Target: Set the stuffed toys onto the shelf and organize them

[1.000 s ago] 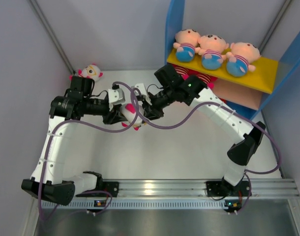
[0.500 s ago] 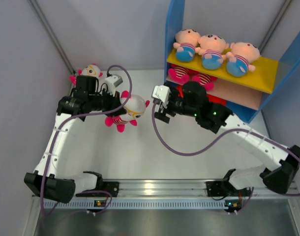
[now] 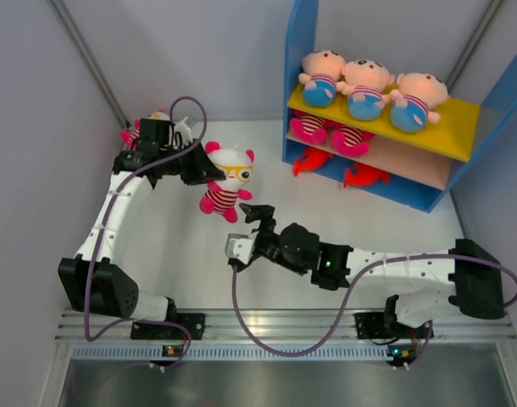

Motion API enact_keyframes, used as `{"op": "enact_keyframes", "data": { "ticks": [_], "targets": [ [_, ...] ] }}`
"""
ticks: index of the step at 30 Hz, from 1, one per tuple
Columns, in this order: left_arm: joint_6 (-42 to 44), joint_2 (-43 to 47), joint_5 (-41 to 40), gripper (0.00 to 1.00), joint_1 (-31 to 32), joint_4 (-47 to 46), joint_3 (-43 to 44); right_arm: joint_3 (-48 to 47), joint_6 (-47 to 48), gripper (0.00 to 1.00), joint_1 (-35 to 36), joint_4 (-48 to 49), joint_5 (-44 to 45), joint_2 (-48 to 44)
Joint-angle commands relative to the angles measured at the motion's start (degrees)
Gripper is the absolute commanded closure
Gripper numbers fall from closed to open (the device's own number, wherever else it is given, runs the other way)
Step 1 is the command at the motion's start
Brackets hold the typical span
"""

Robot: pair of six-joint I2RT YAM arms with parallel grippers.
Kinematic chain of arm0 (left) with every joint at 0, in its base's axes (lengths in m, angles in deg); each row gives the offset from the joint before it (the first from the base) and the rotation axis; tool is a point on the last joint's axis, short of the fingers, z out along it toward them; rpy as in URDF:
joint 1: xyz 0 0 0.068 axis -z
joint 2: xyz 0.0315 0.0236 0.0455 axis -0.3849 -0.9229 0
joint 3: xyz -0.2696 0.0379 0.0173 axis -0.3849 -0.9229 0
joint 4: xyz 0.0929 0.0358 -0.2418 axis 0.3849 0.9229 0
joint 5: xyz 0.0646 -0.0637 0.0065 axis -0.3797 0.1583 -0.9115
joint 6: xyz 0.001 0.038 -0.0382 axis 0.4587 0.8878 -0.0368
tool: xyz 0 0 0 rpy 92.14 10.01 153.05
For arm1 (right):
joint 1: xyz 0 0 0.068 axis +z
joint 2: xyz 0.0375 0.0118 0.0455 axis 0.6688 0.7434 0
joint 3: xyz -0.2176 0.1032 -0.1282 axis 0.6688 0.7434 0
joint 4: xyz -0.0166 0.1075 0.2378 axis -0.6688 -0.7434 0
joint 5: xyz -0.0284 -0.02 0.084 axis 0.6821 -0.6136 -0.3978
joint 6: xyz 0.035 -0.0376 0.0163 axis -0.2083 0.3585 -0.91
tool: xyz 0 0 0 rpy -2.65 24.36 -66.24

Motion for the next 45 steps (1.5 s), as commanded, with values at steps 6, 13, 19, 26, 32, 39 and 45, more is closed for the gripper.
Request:
{"op": "enact_keyframes", "data": {
  "ticks": [6,13,19,26,32,39,45],
  "targets": [
    [-4.95,3.51,3.03,1.0,-0.67,-4.16,0.77,-3.5,-0.67,0.18,-0.05,11.06,7.6,11.81],
    [-4.78,3.34,3.91,1.0,-0.76,-4.16,0.68,-3.94,-7.79,0.22,-6.82,10.8,5.06,14.46],
    [-5.74,2.81,4.44,1.0,-0.76,-4.78,1.38,-9.56,-9.28,0.35,-7.17,9.39,4.18,19.12],
    [-4.7,3.16,3.48,1.0,-0.85,-4.87,2.53,-13.26,-12.89,0.35,-8.14,6.14,-0.13,21.41],
    [-4.69,2.46,2.95,1.0,-1.11,-4.95,4.02,-14.76,-20.88,0.24,-7.88,4.37,0.56,21.06],
    [-5.39,2.9,3.12,1.0,-1.2,-4.87,3.41,-17.74,-25.98,0.53,-8.23,3.68,7.33,24.22],
    [-5.4,3.77,1.72,1.0,-1.46,-4.95,2.79,-18.01,-32.92,1.0,-12.08,2.36,6.47,22.65]
  ]
}}
